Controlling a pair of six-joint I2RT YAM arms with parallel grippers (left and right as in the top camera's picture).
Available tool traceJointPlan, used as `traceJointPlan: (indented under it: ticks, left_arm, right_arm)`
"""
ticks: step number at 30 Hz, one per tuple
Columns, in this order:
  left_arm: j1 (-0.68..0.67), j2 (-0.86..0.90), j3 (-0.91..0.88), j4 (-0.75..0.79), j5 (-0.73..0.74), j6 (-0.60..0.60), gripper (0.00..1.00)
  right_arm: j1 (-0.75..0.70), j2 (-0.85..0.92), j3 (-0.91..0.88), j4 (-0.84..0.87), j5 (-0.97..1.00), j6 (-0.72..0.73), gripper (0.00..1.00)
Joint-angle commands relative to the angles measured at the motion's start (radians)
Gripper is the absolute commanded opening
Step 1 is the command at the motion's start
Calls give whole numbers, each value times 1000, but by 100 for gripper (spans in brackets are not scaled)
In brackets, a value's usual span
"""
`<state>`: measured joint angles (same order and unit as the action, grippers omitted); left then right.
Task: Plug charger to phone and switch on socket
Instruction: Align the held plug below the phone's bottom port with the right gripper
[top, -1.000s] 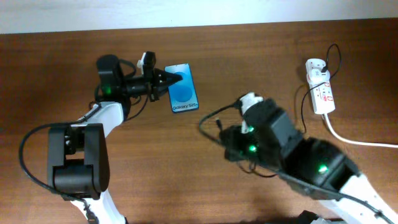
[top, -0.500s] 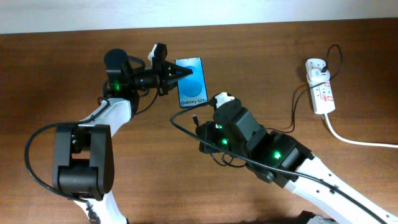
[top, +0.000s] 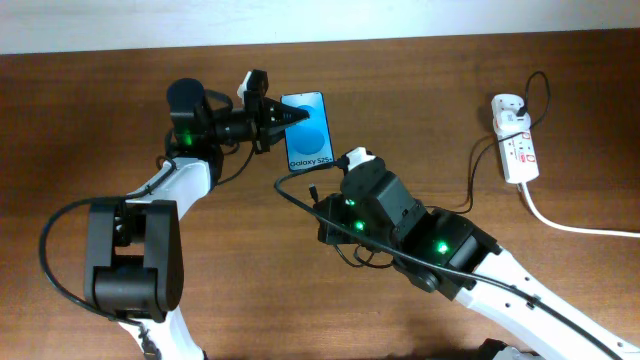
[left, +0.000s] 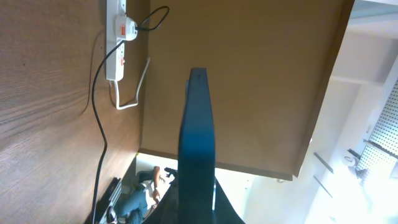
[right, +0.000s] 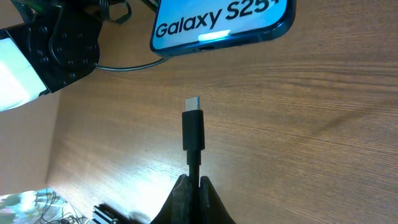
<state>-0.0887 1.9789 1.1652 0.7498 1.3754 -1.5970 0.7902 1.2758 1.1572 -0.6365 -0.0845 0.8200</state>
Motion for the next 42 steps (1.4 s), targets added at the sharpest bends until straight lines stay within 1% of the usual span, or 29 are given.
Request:
traceJointPlan:
  ticks: [1,31,32,34,37,38,40,42]
  left_arm:
    - [6,2,21,9,-11,20,0]
    - [6,2,21,9,-4,40,0]
    - [6,2,21,9,-3,39,0]
    - [13,2,21,9,-4,40,0]
    - [29,2,21,9,0,39,0]
    - [33,2,21,9,18,39,0]
    - [33,2,21,9,58,39,0]
    - [33,2,21,9,58,38,0]
  right_arm:
    - [7,1,-2,-17,-21,8,4]
    - [7,2,-2,-10,-9,9,4]
    - [7,2,-2,-10,-6,17,4]
    - [6,2,-2,-10,19,82,4]
    - [6,1,-2,-9,53,88,4]
    - [6,1,-2,-7,90,87,4]
    - [6,2,-2,32,96,87,4]
    - [7,2,-2,79,97,81,4]
